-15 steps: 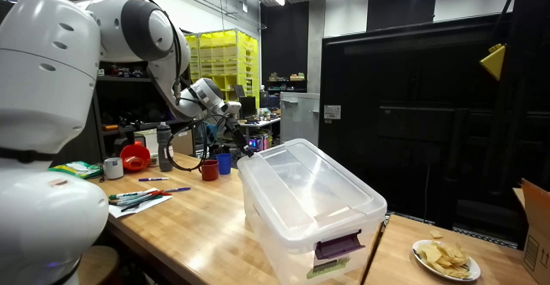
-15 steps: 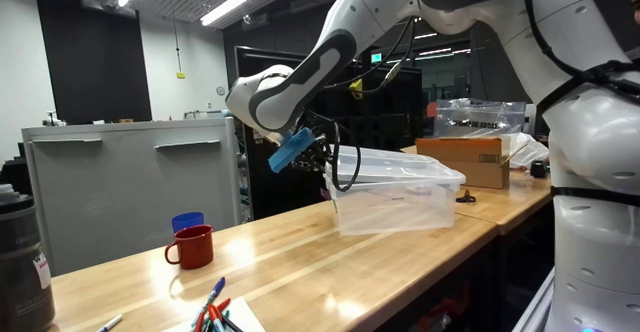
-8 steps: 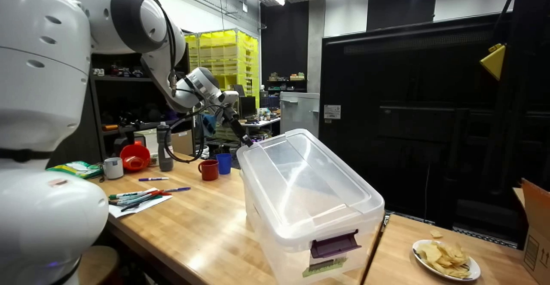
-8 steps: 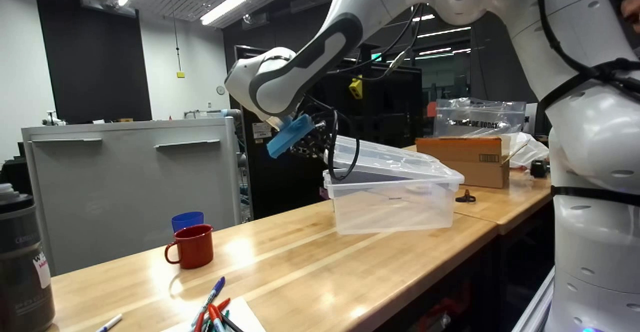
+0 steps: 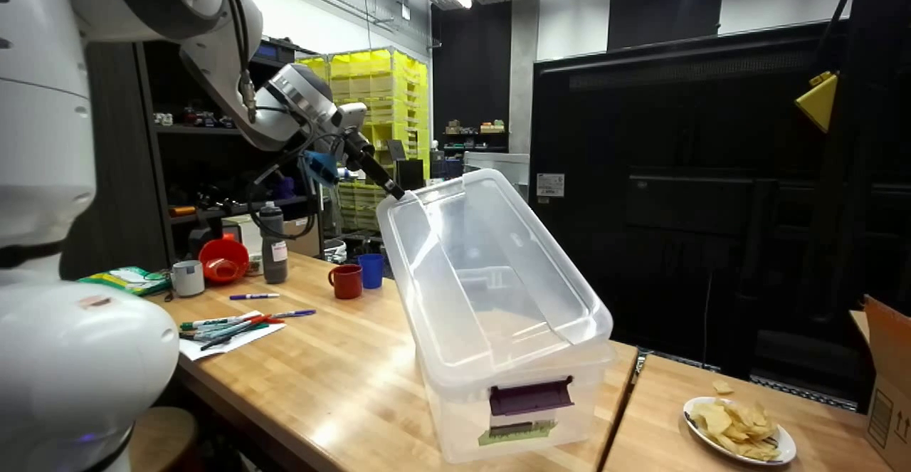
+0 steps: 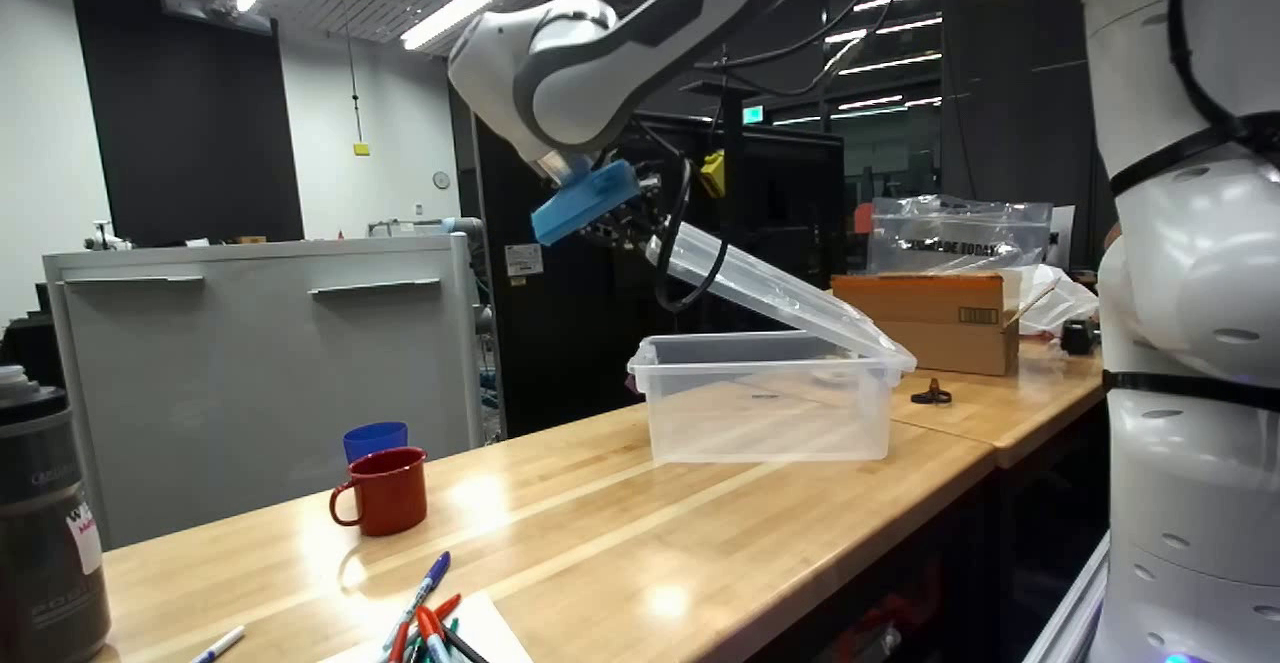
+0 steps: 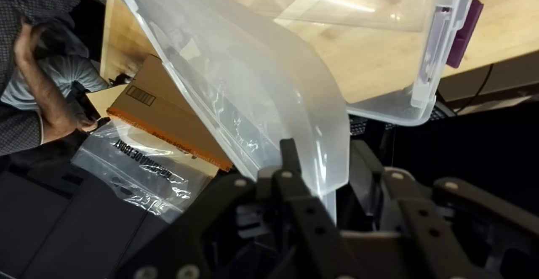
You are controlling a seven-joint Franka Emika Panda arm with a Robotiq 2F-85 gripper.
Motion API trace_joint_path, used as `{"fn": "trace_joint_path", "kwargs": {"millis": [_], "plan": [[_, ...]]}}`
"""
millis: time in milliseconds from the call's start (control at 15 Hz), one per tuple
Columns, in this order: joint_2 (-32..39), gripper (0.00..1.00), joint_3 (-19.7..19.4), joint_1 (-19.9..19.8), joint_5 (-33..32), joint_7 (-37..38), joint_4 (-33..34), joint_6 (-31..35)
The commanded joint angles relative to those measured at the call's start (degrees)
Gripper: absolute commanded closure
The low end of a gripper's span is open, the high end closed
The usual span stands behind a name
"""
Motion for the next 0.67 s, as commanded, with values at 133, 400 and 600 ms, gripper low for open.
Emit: {"fn": "trace_joint_path", "kwargs": {"millis": [133, 400, 600], "plan": [[-17.6, 0.91, 3.7, -1.6, -0.5, 5.7, -10.8, 0.1], [-25.5, 0.91, 4.4, -3.4, -0.1, 6.7, -14.8, 0.3], [-26.8, 0.91, 4.7, -4.1, 0.2, 3.6, -16.0, 0.4]]}}
